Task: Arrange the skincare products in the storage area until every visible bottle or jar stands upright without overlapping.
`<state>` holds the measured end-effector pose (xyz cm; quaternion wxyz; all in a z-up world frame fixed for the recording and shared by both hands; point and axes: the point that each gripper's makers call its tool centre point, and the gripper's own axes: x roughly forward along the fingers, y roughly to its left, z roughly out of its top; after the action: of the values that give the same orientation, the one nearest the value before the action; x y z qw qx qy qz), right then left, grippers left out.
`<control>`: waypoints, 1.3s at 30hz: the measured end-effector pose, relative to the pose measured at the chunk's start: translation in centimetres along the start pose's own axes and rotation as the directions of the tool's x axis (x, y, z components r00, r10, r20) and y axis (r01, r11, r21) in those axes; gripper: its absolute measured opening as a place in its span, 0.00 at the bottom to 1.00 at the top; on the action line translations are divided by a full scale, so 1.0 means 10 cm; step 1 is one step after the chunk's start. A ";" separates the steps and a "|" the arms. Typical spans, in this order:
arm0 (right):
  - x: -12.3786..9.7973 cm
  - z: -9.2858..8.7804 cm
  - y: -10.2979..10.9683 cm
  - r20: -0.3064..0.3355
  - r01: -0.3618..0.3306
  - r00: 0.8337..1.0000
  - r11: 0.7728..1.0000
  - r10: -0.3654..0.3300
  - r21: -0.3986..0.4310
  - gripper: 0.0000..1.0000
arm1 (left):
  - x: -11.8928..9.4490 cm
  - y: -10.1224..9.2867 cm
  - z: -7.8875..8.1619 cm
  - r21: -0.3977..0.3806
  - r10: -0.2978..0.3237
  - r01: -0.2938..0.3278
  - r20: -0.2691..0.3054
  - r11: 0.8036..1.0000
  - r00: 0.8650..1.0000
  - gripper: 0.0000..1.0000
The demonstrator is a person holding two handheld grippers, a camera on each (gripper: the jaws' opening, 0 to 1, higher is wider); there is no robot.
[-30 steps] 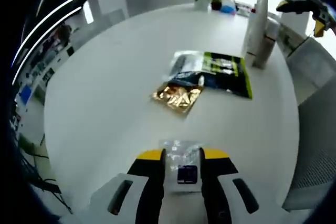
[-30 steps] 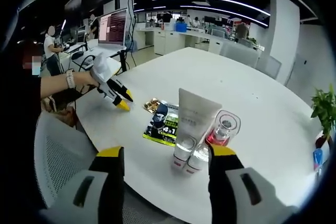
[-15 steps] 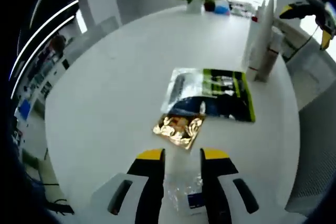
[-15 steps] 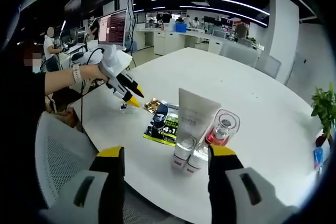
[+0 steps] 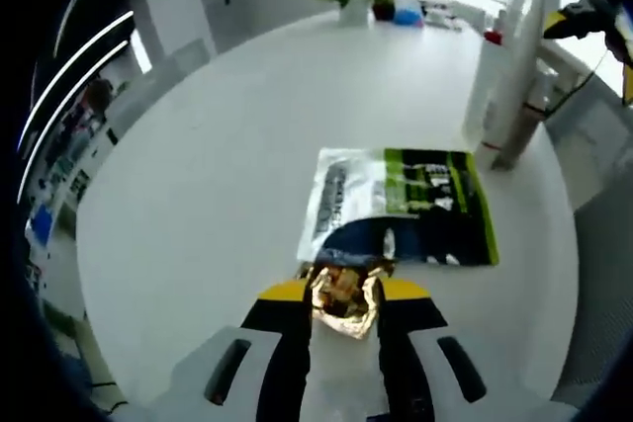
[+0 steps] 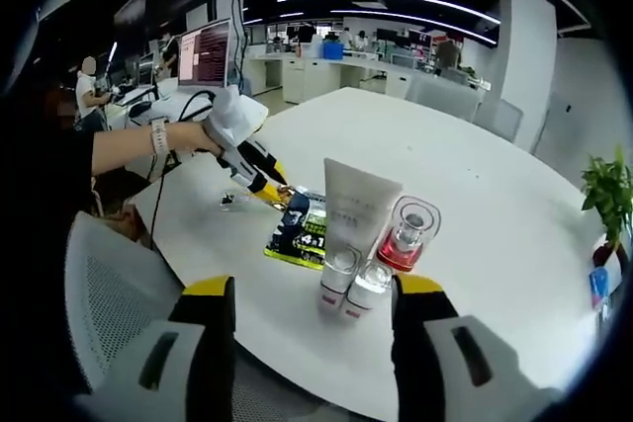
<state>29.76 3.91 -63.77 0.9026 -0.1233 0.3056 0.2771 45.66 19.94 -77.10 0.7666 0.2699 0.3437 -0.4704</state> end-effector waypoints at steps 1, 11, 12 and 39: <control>0.00 -0.01 0.00 -0.002 0.000 1.000 1.000 0.000 0.002 0.64 | 0.02 0.01 0.00 -0.001 -0.003 0.003 -0.005 1.000 1.000 0.22; 0.00 -0.05 -0.03 -0.008 0.011 1.000 1.000 -0.011 0.020 0.64 | 0.13 0.00 -0.03 -0.031 -0.047 0.046 -0.022 0.998 0.999 0.19; 0.00 -0.05 -0.04 -0.010 0.012 1.000 1.000 -0.012 0.021 0.64 | 0.12 0.01 -0.04 -0.026 -0.046 0.045 -0.027 0.999 0.999 0.19; 0.01 -0.03 -0.01 -0.003 0.001 1.000 1.000 -0.001 0.015 0.64 | -0.07 0.09 -0.30 -0.062 -0.035 0.031 -0.069 0.998 0.997 0.19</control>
<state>29.69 3.75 -64.09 0.9032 -0.1172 0.3088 0.2741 45.43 22.86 -78.29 0.7541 0.2570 0.3888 -0.4627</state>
